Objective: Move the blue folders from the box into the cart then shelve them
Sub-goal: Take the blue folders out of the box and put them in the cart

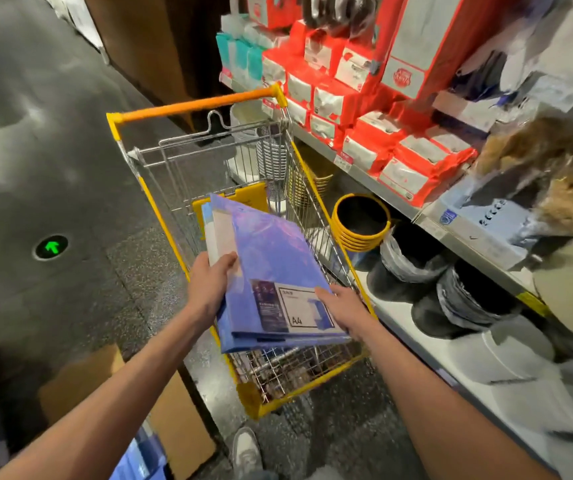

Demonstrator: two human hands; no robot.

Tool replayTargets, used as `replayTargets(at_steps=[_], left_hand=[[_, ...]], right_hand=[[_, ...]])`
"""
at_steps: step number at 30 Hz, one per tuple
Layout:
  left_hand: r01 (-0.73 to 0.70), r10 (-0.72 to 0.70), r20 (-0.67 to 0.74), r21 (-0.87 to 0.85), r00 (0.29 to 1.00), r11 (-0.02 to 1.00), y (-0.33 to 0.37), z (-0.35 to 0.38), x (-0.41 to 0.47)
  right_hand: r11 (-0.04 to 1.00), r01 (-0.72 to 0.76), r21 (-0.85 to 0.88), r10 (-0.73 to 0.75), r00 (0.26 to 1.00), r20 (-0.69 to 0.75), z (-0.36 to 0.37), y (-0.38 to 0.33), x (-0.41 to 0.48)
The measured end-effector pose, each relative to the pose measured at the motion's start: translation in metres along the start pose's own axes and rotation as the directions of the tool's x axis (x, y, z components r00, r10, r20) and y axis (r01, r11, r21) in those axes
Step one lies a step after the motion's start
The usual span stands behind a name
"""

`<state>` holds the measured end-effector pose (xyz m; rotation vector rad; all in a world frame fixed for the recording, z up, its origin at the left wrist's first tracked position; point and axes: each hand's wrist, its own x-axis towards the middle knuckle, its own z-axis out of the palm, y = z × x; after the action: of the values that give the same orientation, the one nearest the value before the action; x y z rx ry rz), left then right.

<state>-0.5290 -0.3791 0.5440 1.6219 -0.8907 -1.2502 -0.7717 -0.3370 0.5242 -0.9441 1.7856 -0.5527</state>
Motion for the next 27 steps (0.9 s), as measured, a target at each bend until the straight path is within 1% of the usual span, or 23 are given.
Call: replayTargets(at_steps=[2, 4, 6, 9, 11, 13, 14, 17, 22, 25, 27], left_hand=[[0.005, -0.006, 0.023, 0.005, 1.0, 1.0, 0.0, 0.01, 0.017], [0.016, -0.016, 0.026, 0.024, 1.0, 1.0, -0.004, 0.023, 0.035], [0.006, -0.006, 0.003, 0.06, 1.0, 0.998, -0.011, 0.036, 0.052], [0.011, -0.004, -0.042, 0.154, 0.999, 0.988, -0.026, 0.062, 0.084], [0.025, -0.016, -0.047, 0.2, 0.999, 0.979, -0.036, 0.077, 0.102], [0.066, -0.057, -0.054, 0.203, 0.997, 0.977, -0.045, 0.093, 0.122], [0.107, -0.098, -0.052, 0.203, 0.994, 0.973, -0.05, 0.103, 0.137], [0.188, -0.18, -0.063, 0.161, 0.982, 0.969, -0.076, 0.123, 0.172], [0.192, -0.184, -0.057, 0.215, 0.981, 0.957, -0.093, 0.151, 0.216], [0.207, -0.195, -0.083, 0.181, 0.977, 0.961, -0.097, 0.163, 0.229], [0.246, -0.233, -0.095, 0.164, 0.968, 0.955, -0.101, 0.173, 0.234]], right_hand=[[0.998, -0.033, -0.058, 0.033, 0.999, 0.003, -0.003, -0.004, 0.017], [0.996, -0.046, -0.079, 0.045, 0.999, -0.023, -0.005, -0.012, 0.038], [0.994, -0.036, -0.106, 0.032, 0.999, -0.03, -0.006, -0.019, 0.057], [0.996, -0.006, -0.091, 0.007, 1.0, 0.009, -0.012, -0.028, 0.096], [0.992, 0.011, -0.122, -0.006, 0.999, 0.044, -0.014, -0.032, 0.119], [0.99, 0.019, -0.141, -0.009, 0.997, 0.074, -0.014, -0.034, 0.142], [0.989, 0.012, -0.144, 0.002, 0.995, 0.098, -0.014, -0.037, 0.157], [0.987, -0.009, -0.158, 0.032, 0.989, 0.146, -0.008, -0.034, 0.187], [0.99, -0.036, -0.134, 0.066, 0.972, 0.225, 0.005, -0.024, 0.221], [0.99, -0.065, -0.128, 0.095, 0.965, 0.244, 0.01, -0.019, 0.23], [0.991, -0.079, -0.109, 0.105, 0.959, 0.262, 0.013, -0.015, 0.236]])
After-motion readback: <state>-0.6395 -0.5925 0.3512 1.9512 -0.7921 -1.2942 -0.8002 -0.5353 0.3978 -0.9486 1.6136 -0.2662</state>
